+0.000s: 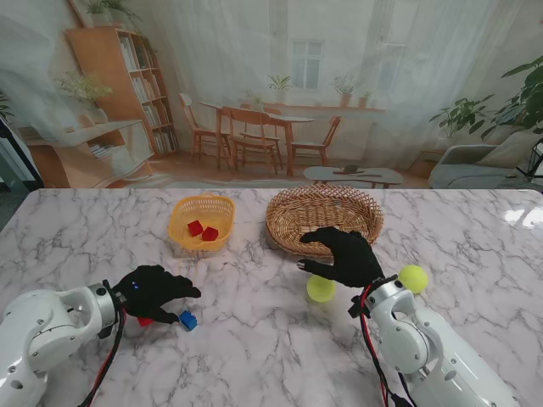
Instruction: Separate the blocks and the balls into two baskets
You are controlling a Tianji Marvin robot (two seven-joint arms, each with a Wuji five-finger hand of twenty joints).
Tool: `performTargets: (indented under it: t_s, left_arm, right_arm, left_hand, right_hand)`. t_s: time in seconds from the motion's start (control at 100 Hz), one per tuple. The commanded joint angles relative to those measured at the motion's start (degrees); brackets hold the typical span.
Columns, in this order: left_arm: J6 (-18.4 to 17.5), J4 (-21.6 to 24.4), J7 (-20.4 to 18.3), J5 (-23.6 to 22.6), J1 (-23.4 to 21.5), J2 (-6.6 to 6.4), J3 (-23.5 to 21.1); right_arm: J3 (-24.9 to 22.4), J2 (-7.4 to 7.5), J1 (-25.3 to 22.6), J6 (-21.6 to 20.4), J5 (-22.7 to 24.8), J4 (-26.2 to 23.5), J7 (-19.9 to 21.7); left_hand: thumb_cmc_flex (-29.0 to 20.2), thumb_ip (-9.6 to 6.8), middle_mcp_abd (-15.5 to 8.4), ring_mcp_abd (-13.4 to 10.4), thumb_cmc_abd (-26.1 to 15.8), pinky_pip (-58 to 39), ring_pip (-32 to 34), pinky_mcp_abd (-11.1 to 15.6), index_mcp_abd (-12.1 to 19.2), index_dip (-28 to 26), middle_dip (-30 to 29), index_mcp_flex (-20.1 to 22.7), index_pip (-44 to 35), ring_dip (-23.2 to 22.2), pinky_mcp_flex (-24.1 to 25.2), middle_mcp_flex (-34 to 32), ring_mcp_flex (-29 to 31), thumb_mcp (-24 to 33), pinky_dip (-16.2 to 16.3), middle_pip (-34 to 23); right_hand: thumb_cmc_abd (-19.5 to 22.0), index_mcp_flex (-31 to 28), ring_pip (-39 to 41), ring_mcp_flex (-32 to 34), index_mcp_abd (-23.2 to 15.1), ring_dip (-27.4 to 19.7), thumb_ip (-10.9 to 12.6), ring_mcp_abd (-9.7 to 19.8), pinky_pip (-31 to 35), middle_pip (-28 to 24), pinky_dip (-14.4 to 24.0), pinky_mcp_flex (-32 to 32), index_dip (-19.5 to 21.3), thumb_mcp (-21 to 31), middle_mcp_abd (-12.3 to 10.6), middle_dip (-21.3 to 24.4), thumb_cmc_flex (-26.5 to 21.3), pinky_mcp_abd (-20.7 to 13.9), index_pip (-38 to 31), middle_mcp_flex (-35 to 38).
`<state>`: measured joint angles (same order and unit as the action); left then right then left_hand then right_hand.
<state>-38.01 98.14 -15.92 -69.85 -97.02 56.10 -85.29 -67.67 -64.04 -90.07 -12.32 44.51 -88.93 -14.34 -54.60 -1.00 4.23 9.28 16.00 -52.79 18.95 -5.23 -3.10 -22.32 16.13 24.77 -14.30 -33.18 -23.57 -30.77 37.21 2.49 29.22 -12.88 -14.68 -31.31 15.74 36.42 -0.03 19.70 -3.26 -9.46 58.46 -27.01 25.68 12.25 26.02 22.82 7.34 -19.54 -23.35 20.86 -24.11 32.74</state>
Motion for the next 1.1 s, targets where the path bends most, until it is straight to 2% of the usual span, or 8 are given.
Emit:
performTargets:
  t_s: [0.0, 0.07, 0.38, 0.62, 0.79, 0.92, 0.95, 1.09]
  left_arm:
    - [-0.5, -0.2, -1.8, 0.1, -0.3, -0.25, 0.5]
    - [0.0, -0.7, -3.0, 0.5, 0.0, -0.35, 1.1]
    - [1.8, -4.6, -2.8, 0.2, 1.7, -0.62, 4.2]
    - [3.5, -7.2, -0.9, -0.2, 2.4, -0.59, 5.8]
    - [4.0, -8.4, 0.1, 0.0, 3.0, -0.58, 6.9]
    - [4.0, -8.7, 0.0, 0.7, 3.3, -0.58, 7.4]
    - [4.0, -8.8, 0.0, 0.9, 3.4, -0.57, 7.6]
    - [4.5, -9.0, -0.4, 1.8, 3.4, -0.52, 8.0]
  right_arm:
    - [0.1, -0.02, 0.0, 0.4, 0.1, 0.2, 0.0]
    - [0.0, -0.03, -0.1, 0.4, 0.1, 0.2, -0.1]
    - [0.1, -0.03, -0.1, 0.5, 0.3, 0.0, -0.1]
    - [-0.1, -0.05, -0.4, 0.7, 0.5, -0.2, -0.4]
    - [-0.2, -0.08, -0.6, 0.9, 0.6, -0.5, -0.7]
    - [-0.1, -0.05, -0.6, 1.0, 0.5, -0.4, -0.5]
    - [0.0, -0.05, -0.5, 1.1, 0.5, -0.4, -0.4]
    - [0.1, -0.04, -0.4, 1.2, 0.4, -0.3, -0.2]
  left_hand:
    - [-1.4, 0.97, -0.6, 0.1, 1.2, -1.5, 1.0, 1.6, 0.8, -0.5, 0.1, 0.2, 0.2, -0.4, 0.4, 1.0, 0.7, 0.4, 0.7, 0.8]
    - [-0.8, 0.72, -0.6, 0.2, 1.7, -0.9, 0.5, 1.5, 0.7, 0.6, -0.3, -0.8, 2.0, -0.5, 0.9, 2.6, 0.1, 0.2, 0.6, 1.5]
    - [-0.5, 0.38, -0.4, 0.0, 2.6, -0.9, 0.7, 1.6, -0.3, 1.0, -0.7, -1.2, 2.5, -0.8, 1.2, 4.4, -0.1, 0.5, 0.9, 1.4]
    - [-0.9, 0.19, -0.5, -0.5, 2.6, -1.2, 1.9, 1.9, 0.1, -1.1, 0.8, -1.0, -0.1, -2.2, 1.2, 3.5, 0.3, 1.5, 1.3, -0.6]
    - [-1.6, 0.15, -1.2, -1.7, 2.6, -2.0, 4.0, 2.8, 1.4, -5.9, 5.6, -0.3, -5.4, -5.6, 1.4, 1.9, 0.8, 3.0, 2.1, -3.8]
    - [-3.7, 0.06, -1.2, -2.5, 1.1, -2.7, 4.2, 3.3, 3.2, -12.1, 9.4, 0.3, -12.9, -7.2, 1.0, -0.3, 2.1, 4.2, 2.5, -6.0]
    - [-4.1, 0.03, -2.5, -2.6, 0.8, -2.8, 4.3, 3.4, 3.6, -12.6, 9.8, 0.8, -13.6, -7.3, 0.8, -1.1, 2.3, 4.4, 2.5, -6.5]
    - [-9.1, 0.42, -2.7, -3.0, 0.7, -4.6, 5.6, 3.5, 3.7, -20.7, 13.9, 1.0, -20.0, -8.9, -0.5, -4.7, 4.3, 4.5, 3.1, -10.0]
  right_hand:
    - [1.3, -1.5, 1.0, 1.0, -1.9, 0.6, 1.4, 0.2, 0.1, 0.6, 0.4, -0.4, 1.2, 0.4, 0.1, -0.4, 0.2, 0.4, -0.4, 0.6]
    - [1.3, -1.4, 1.0, 1.0, -1.9, 0.6, 1.3, 0.2, 0.2, 0.6, 0.4, -0.3, 1.2, 0.4, 0.0, -0.4, 0.2, 0.4, -0.4, 0.6]
    - [1.4, -1.4, 1.0, 1.0, -1.8, 0.6, 1.3, 0.2, 0.1, 0.6, 0.4, -0.3, 1.2, 0.6, 0.2, -0.4, 0.3, 0.4, -0.4, 0.4]
    - [1.5, -1.4, 1.1, 0.9, -1.9, 0.6, 1.3, 0.2, 0.2, 0.5, 0.5, -0.3, 1.2, 0.6, 0.2, -0.4, 0.2, 0.4, -0.4, 0.4]
    - [1.6, -1.5, 1.1, 1.0, -1.8, 0.6, 1.3, 0.2, 0.2, 0.5, 0.5, -0.3, 1.2, 0.6, 0.2, -0.4, 0.2, 0.3, -0.5, 0.3]
    - [1.6, -1.6, 1.1, 0.9, -1.9, 0.6, 1.3, 0.2, 0.2, 0.5, 0.5, -0.3, 1.2, 0.6, 0.2, -0.4, 0.2, 0.3, -0.4, 0.4]
    - [1.6, -1.6, 1.1, 0.9, -1.8, 0.6, 1.3, 0.1, 0.2, 0.5, 0.5, -0.3, 1.2, 0.6, 0.2, -0.4, 0.2, 0.3, -0.4, 0.4]
    - [1.6, -1.5, 1.1, 0.9, -1.9, 0.6, 1.3, 0.1, 0.2, 0.5, 0.5, -0.3, 1.2, 0.5, 0.3, -0.4, 0.1, 0.3, -0.4, 0.4]
